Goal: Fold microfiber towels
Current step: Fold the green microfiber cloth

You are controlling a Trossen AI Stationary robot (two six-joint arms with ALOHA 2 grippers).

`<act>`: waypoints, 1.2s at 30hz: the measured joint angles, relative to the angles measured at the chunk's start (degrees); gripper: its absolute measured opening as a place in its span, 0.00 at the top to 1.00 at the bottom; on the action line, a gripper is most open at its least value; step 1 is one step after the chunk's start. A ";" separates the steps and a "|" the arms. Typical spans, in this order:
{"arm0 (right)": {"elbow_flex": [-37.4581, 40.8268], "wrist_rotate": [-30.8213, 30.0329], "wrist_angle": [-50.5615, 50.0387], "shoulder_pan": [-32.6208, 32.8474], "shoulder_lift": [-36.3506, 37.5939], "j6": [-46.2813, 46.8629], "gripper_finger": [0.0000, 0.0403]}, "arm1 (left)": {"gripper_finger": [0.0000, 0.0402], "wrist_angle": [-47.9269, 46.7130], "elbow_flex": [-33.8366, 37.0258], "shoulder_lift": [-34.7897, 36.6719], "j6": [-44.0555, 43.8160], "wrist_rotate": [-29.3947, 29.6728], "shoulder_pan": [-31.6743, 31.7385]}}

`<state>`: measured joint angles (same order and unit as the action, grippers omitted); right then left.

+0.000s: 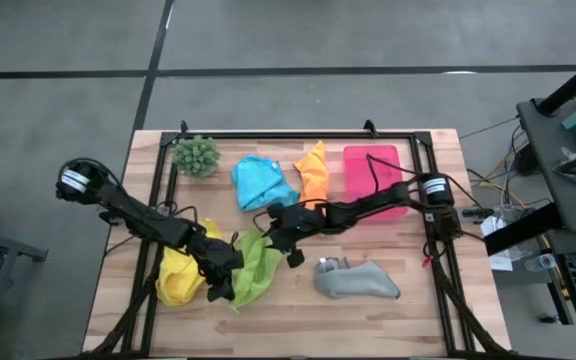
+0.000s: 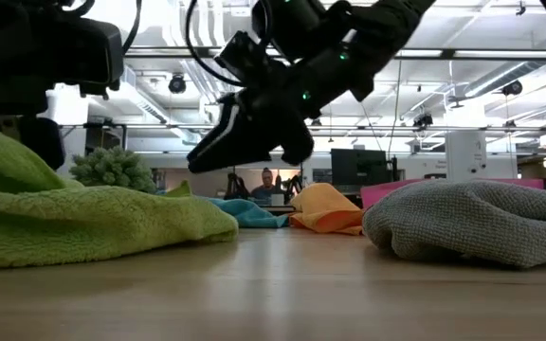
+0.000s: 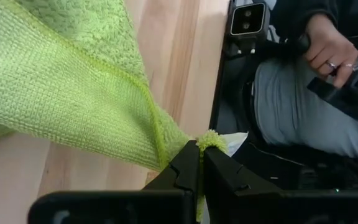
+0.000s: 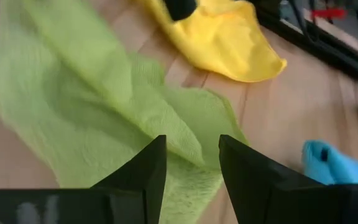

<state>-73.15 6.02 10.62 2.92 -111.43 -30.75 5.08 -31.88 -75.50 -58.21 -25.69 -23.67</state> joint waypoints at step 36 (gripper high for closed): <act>-4.10 1.48 -1.35 -1.81 -4.14 -38.28 0.66 | 1.00 -1.42 0.00 2.35 0.58 0.43 -0.01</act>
<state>-77.25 7.50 9.27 1.10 -115.57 -69.03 3.66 -31.88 -73.14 -57.63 -25.26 -23.68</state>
